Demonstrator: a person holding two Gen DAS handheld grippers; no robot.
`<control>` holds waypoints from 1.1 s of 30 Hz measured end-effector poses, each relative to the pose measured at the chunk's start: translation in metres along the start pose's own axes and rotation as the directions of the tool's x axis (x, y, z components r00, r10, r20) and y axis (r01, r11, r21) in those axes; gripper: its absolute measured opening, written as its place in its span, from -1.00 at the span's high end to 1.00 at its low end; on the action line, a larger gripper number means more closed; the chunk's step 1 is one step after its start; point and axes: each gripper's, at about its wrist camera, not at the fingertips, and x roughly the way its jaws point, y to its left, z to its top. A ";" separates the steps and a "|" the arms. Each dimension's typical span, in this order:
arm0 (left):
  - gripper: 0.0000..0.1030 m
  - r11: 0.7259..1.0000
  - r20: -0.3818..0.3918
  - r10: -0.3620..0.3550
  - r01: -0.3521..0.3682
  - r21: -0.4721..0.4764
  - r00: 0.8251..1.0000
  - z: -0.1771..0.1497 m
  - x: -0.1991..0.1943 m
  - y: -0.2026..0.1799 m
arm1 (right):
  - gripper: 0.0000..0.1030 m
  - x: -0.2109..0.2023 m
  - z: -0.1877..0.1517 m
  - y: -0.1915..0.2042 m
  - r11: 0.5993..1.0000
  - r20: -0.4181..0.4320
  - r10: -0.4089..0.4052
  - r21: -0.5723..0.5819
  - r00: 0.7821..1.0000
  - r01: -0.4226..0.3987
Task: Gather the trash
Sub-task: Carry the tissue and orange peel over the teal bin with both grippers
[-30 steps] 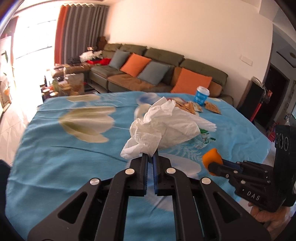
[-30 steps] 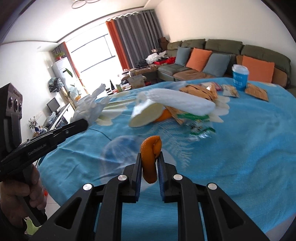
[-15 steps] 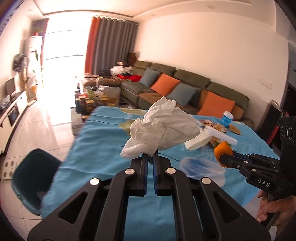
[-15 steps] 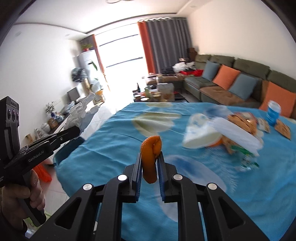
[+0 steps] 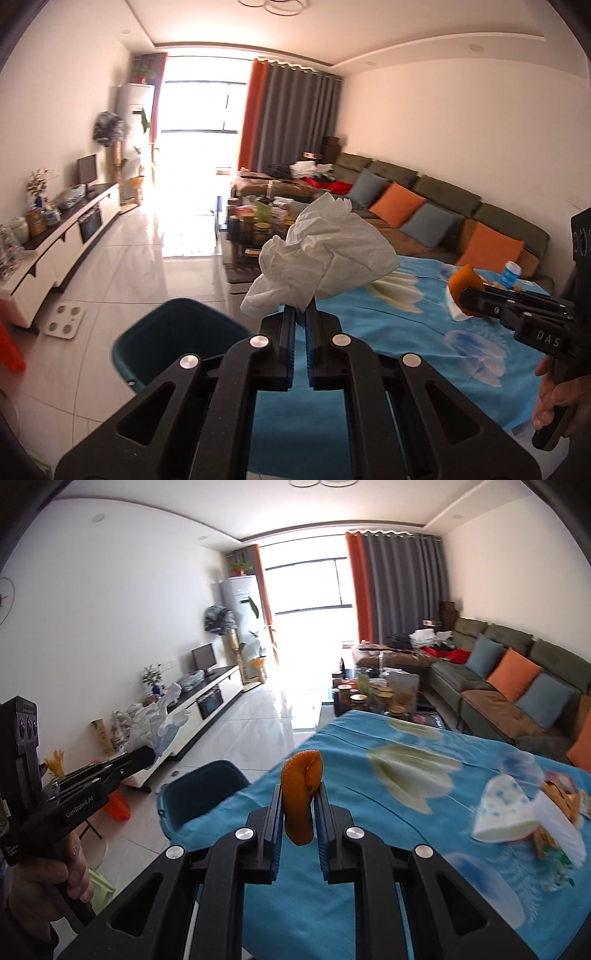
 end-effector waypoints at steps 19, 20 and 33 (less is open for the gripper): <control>0.90 0.974 -0.008 0.212 -0.212 -0.085 0.977 -0.003 -0.034 0.123 | 0.72 0.102 0.045 0.109 0.969 -0.092 0.186 -0.146 0.978 -0.199; 0.90 0.972 -0.014 0.216 -0.217 -0.089 0.976 -0.005 -0.034 0.128 | 0.72 0.110 0.046 0.114 0.967 -0.104 0.192 -0.150 0.976 -0.206; 0.90 0.954 -0.148 0.244 -0.265 -0.142 0.958 -0.040 0.021 0.160 | 0.72 0.195 0.038 0.148 0.956 -0.280 0.198 -0.158 0.939 -0.249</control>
